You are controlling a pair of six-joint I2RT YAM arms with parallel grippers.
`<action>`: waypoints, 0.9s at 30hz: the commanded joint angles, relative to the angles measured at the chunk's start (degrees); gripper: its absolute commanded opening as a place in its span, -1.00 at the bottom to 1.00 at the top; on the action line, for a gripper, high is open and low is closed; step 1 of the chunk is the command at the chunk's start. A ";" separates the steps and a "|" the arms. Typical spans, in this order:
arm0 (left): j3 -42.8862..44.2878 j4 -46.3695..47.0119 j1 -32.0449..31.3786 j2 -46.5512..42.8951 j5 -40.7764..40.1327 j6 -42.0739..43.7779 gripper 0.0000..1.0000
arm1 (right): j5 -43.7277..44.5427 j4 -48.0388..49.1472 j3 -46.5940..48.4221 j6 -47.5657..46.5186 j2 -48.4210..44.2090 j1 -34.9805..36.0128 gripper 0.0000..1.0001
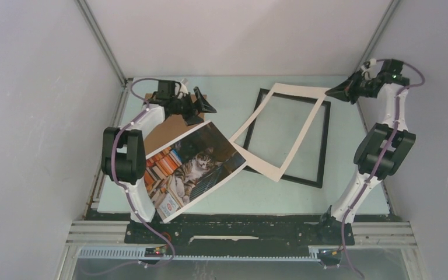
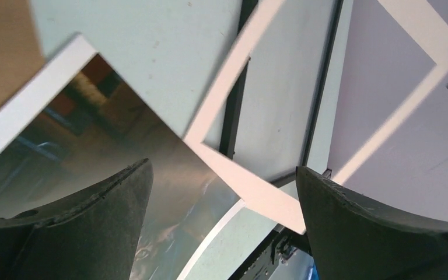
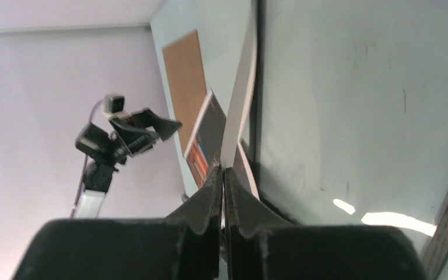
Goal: Put the photo into the frame
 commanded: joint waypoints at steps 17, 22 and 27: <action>4.51 10.86 -15.75 16.30 -2.51 -12.91 0.99 | 1.23 47.98 -33.79 24.22 -0.48 2.79 0.01; 1.75 13.35 -15.64 15.47 -2.72 -13.65 0.99 | 8.63 43.47 -44.72 19.86 -10.33 5.88 0.21; 0.73 14.44 -15.64 15.41 -2.14 -14.40 0.99 | 11.17 39.73 -55.86 15.39 -23.54 12.23 0.40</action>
